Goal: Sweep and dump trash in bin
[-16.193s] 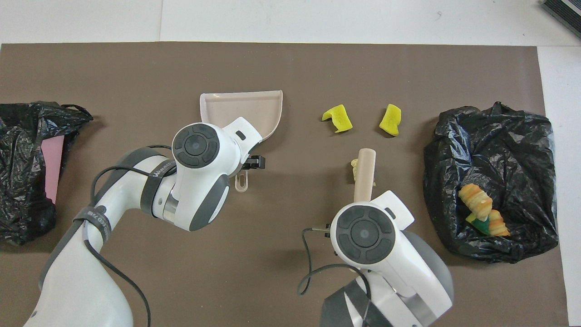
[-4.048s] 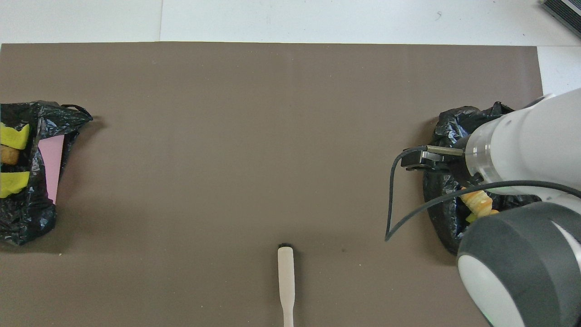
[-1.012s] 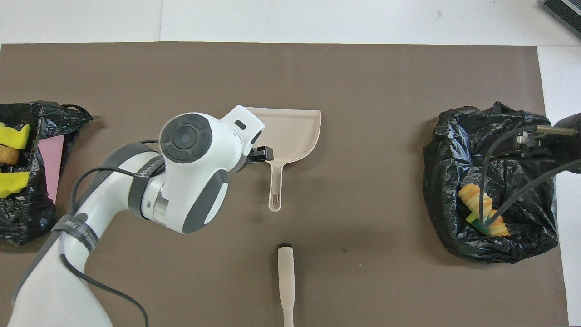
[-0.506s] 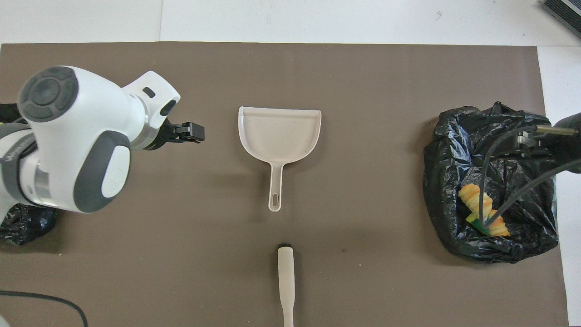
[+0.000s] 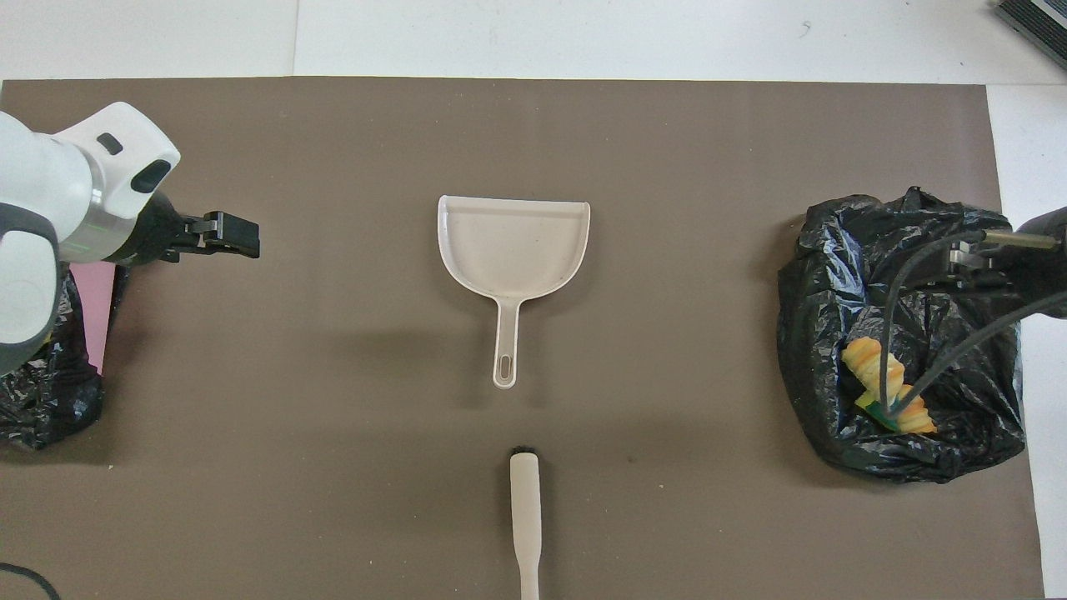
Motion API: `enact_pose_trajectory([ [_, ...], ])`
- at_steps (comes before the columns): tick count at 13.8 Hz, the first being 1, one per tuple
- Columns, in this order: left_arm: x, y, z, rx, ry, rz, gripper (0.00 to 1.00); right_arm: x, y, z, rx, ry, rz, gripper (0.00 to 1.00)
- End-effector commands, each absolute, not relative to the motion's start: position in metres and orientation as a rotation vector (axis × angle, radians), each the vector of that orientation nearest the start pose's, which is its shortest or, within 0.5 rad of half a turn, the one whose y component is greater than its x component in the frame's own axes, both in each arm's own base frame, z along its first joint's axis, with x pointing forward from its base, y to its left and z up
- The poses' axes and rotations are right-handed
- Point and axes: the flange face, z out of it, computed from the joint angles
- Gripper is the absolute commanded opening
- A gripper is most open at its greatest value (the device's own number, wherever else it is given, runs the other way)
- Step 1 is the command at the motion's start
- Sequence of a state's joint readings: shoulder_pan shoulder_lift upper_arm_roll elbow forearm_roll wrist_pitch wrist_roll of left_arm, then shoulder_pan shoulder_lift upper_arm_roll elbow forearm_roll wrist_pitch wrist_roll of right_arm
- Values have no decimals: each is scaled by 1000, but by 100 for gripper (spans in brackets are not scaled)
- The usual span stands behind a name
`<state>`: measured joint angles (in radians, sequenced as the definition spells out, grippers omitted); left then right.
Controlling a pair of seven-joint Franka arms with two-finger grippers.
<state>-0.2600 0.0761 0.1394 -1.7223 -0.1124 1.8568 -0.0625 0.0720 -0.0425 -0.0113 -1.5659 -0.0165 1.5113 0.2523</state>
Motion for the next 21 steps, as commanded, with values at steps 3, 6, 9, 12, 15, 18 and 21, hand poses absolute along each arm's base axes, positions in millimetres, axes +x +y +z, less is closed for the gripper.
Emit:
enact_pose_trajectory([
  [3,578,-68,559,-3246,127,-70,100,536,27,646,-3145,292,21,100],
  [6,572,-65,569,-3230,128,-60,100,536,25,645,-3143,296,23,100],
  [9,567,-68,571,-3223,140,-23,100,536,25,646,-3145,297,23,100],
  [12,564,-52,580,-3217,109,-37,100,536,24,646,-3144,299,23,100],
  [15,562,-53,599,-3192,128,-36,100,536,24,645,-3145,297,25,100],
  [18,562,-61,598,-3152,177,-43,100,536,24,645,-3143,301,23,100],
  [21,562,-57,599,-3141,207,-29,100,536,24,645,-3143,301,23,100],
])
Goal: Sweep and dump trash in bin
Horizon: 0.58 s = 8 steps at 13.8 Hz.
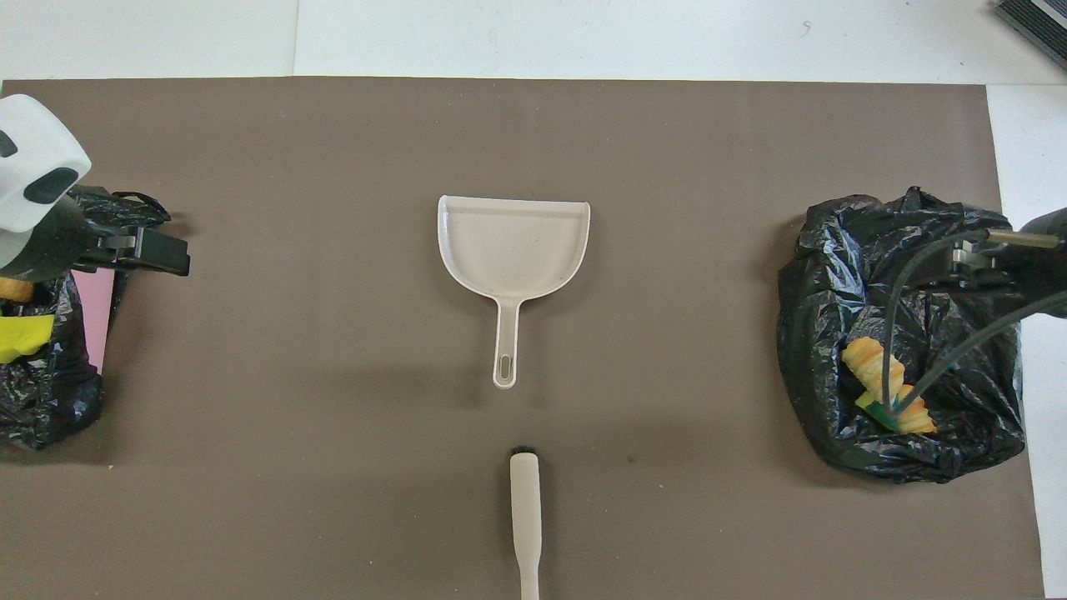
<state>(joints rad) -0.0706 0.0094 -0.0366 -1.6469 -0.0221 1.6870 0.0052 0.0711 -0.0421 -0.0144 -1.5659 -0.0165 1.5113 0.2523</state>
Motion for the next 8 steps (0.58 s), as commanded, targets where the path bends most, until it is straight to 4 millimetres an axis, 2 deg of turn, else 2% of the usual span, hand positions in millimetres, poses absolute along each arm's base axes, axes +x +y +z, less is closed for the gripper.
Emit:
enact_pose_trajectory([
  [1,562,-59,599,-3140,209,-14,100,536,23,645,-3142,303,21,100],
  [4,561,-60,606,-3142,212,46,100,536,23,645,-3142,303,21,100],
  [6,569,-60,616,-3145,213,59,100,536,23,645,-3142,303,21,100],
  [8,572,-59,615,-3145,211,83,100,536,23,645,-3142,303,21,100],
])
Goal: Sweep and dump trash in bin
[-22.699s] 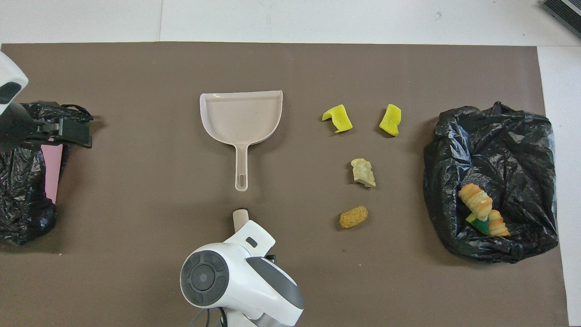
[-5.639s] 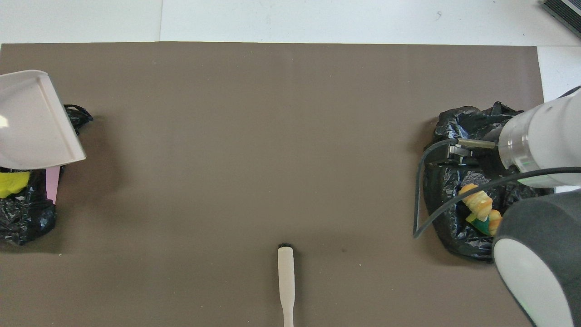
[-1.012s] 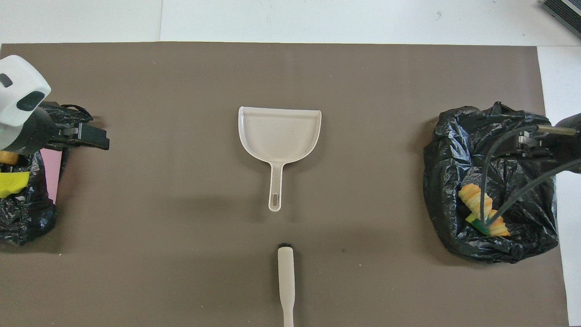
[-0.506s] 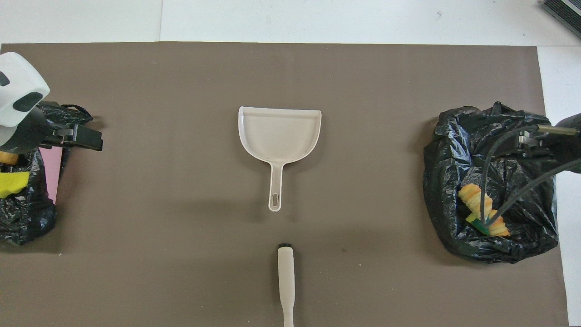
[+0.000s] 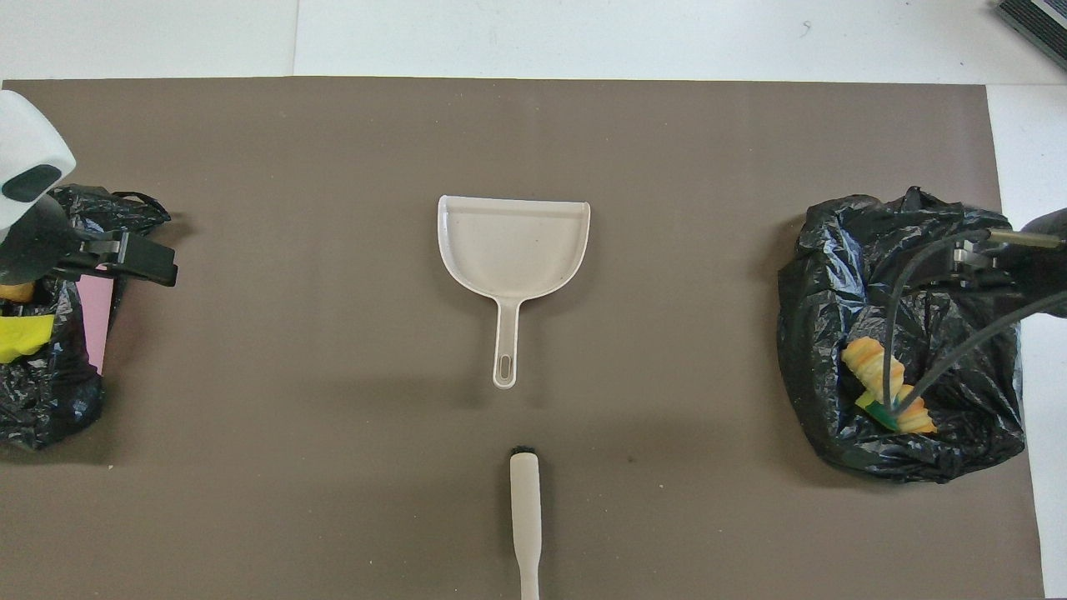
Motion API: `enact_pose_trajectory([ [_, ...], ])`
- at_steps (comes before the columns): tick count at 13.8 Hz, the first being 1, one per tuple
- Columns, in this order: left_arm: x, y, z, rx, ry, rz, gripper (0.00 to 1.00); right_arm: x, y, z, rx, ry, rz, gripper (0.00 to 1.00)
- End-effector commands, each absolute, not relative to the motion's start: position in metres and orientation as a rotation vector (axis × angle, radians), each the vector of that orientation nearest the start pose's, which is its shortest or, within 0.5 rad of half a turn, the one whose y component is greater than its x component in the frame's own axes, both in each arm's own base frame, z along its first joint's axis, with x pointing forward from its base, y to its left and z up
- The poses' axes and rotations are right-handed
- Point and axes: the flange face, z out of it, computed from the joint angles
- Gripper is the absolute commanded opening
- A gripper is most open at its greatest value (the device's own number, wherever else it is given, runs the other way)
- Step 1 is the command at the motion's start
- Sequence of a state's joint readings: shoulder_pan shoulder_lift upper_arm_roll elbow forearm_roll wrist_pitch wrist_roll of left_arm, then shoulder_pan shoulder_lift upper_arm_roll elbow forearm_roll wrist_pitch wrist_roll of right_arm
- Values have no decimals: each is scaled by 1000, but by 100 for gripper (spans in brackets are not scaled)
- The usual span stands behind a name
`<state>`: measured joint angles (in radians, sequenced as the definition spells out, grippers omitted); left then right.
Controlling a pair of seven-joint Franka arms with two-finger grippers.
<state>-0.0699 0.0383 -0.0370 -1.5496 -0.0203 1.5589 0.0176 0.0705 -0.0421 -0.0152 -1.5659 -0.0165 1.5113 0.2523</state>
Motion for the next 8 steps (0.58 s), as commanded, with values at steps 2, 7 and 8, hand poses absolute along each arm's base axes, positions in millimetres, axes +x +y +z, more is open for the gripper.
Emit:
enact_pose_trajectory([
  [2,571,-61,617,-3145,218,76,100,536,23,645,-3142,303,21,100],
  [7,572,-58,617,-3142,215,66,100,536,23,646,-3142,303,21,100],
  [8,572,-58,617,-3142,220,63,100,536,23,646,-3142,303,21,100],
])
